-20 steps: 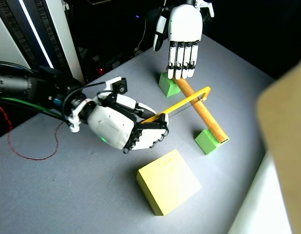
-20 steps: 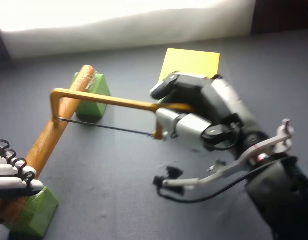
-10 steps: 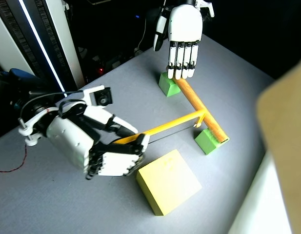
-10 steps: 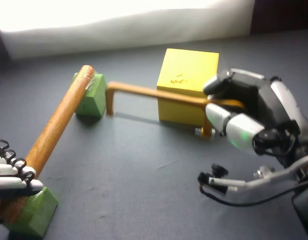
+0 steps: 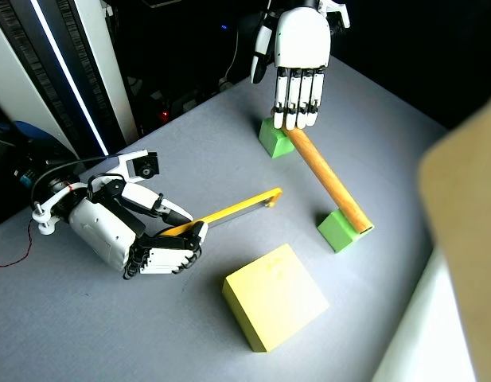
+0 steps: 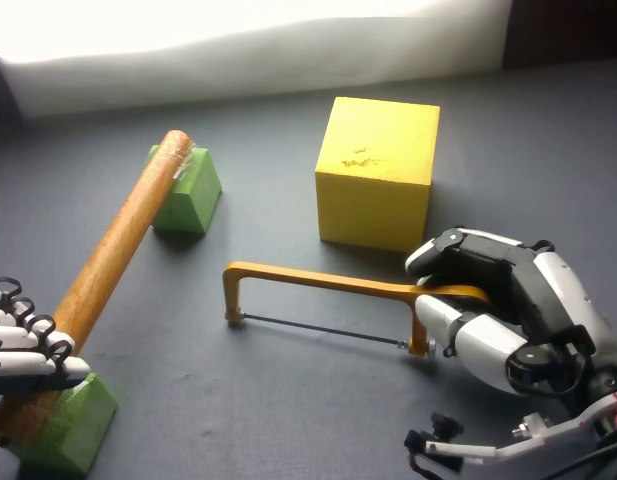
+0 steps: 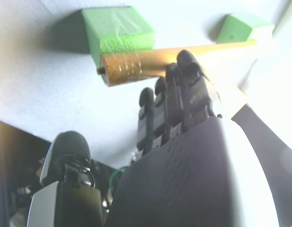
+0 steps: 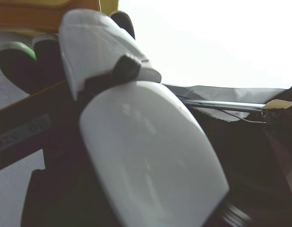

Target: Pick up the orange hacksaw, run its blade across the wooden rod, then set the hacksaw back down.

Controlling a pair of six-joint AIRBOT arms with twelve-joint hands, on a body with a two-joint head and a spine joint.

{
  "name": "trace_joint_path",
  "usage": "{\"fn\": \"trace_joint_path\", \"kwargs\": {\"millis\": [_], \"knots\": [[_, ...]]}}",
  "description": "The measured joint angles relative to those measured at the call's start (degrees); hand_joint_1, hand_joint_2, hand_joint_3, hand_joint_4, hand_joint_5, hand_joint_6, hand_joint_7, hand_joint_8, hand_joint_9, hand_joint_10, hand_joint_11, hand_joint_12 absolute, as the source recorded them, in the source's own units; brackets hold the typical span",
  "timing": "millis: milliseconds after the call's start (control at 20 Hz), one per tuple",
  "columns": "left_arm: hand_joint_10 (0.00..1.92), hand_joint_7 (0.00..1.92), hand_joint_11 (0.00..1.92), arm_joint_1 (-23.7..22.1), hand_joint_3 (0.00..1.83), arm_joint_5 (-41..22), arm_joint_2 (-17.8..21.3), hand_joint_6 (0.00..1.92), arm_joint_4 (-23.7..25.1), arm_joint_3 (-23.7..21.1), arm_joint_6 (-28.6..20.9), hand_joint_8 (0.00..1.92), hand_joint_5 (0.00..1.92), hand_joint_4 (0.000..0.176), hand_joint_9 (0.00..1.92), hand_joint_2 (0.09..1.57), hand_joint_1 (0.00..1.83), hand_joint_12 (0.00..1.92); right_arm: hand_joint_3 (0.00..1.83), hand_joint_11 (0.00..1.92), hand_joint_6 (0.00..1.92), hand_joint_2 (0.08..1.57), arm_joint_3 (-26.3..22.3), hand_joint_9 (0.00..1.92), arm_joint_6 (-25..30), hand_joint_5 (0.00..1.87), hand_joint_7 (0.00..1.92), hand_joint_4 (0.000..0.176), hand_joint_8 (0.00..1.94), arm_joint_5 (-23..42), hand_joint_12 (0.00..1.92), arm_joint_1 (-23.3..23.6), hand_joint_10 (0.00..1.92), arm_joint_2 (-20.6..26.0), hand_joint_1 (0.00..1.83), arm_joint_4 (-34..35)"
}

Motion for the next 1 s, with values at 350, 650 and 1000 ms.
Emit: {"fn": "trace_joint_path", "kwargs": {"millis": [350,650,1000], "knots": [[0.00,0.19,0.00,0.00,0.00,-0.48,-0.28,0.00,-0.02,0.00,0.00,0.00,0.19,0.000,0.19,1.25,0.33,0.51,0.00,0.69,1.22,1.22,0.59,0.79,0.92,0.68,0.76,0.000,1.33,2.03,1.58,-1.33,1.51,-0.63,1.35,-1.11],[0.00,0.19,0.00,-1.27,0.00,-0.42,-0.90,0.00,0.00,0.00,0.00,0.00,0.19,0.000,0.19,1.25,0.32,0.53,0.00,0.37,0.85,1.23,0.59,0.53,1.36,0.49,0.61,0.000,0.87,1.77,1.69,-1.42,1.03,-0.44,1.04,-4.37],[0.00,0.18,0.00,-2.01,0.00,-0.39,-1.36,0.00,0.00,0.00,0.02,0.00,0.18,0.000,0.18,1.26,0.31,0.52,0.00,0.00,0.00,1.15,0.57,0.17,1.64,0.17,0.21,0.000,0.00,1.07,0.67,-1.42,0.01,-0.31,0.61,-7.19]]}}
